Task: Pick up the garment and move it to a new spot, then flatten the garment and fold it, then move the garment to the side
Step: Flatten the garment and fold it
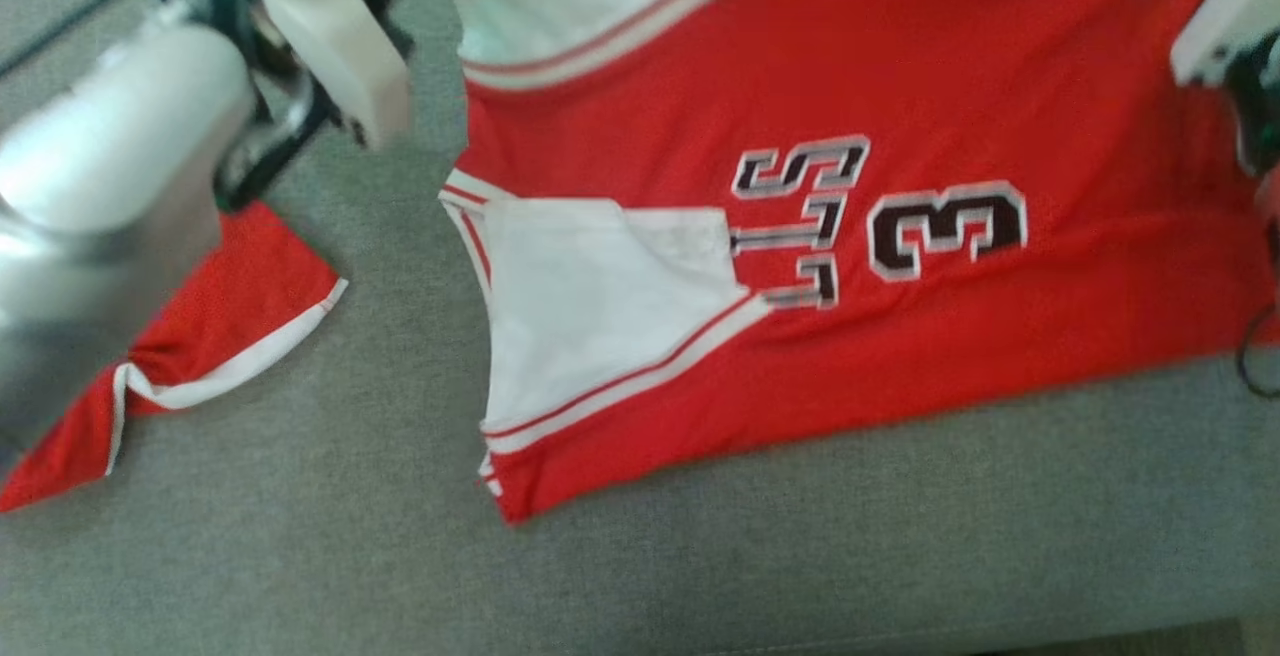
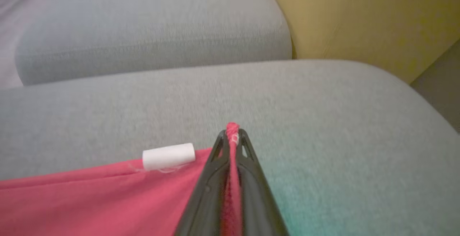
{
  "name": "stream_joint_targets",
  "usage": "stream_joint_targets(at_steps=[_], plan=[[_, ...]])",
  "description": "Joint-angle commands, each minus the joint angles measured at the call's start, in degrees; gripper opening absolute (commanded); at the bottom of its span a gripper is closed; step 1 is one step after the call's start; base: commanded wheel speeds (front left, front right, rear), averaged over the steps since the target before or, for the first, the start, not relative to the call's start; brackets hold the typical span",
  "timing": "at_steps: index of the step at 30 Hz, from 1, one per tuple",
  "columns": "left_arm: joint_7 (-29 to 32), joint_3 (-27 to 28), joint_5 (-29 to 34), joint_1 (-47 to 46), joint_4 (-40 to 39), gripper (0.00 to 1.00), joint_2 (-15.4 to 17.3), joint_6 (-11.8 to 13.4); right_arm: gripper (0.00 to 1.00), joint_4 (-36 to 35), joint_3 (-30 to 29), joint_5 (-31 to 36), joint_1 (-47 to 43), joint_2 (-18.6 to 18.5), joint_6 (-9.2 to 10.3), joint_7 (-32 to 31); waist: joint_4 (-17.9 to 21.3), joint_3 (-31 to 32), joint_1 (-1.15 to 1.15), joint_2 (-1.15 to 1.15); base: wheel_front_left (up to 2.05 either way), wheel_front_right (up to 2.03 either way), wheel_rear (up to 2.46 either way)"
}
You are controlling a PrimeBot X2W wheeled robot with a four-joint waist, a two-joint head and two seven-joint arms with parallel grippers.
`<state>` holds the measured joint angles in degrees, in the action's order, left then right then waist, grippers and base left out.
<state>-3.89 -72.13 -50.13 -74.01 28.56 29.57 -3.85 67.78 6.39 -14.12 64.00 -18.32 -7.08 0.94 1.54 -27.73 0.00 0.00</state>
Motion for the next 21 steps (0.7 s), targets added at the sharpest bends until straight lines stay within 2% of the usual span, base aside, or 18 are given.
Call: stream_joint_targets(at_steps=[1,9,12,18,21], plan=[[-0.9,3.3,0.7,-4.2,0.4,0.00,1.6,0.5,0.00,-2.1,0.6,-0.6,2.0,0.4,-0.41,1.5,0.3,-0.4,0.00,0.00,0.00,0.00,0.00],[-7.4,5.6,3.0,-10.2,9.5,0.00,-2.0,1.1,0.00,-4.1,1.6,-3.9,5.4,1.1,-0.41,9.8,1.3,-1.5,0.00,0.00,0.00,0.00,0.00],[-8.4,5.4,3.1,-10.8,13.4,0.00,-3.6,0.0,0.00,-4.3,3.2,-5.9,4.9,1.7,-0.41,11.2,1.8,-1.3,0.00,0.00,0.00,0.00,0.00],[-8.8,3.6,3.2,-9.0,15.5,0.00,-4.4,-1.8,0.00,-4.4,6.5,-8.9,2.2,0.8,-0.41,11.1,1.7,0.3,0.00,0.00,0.00,0.00,0.00],[-8.7,2.4,2.8,-6.1,15.0,0.00,-3.7,-2.7,0.00,-5.5,10.1,-13.0,-1.0,-0.5,-0.41,8.4,1.4,2.3,0.00,0.00,0.00,0.00,0.00]])
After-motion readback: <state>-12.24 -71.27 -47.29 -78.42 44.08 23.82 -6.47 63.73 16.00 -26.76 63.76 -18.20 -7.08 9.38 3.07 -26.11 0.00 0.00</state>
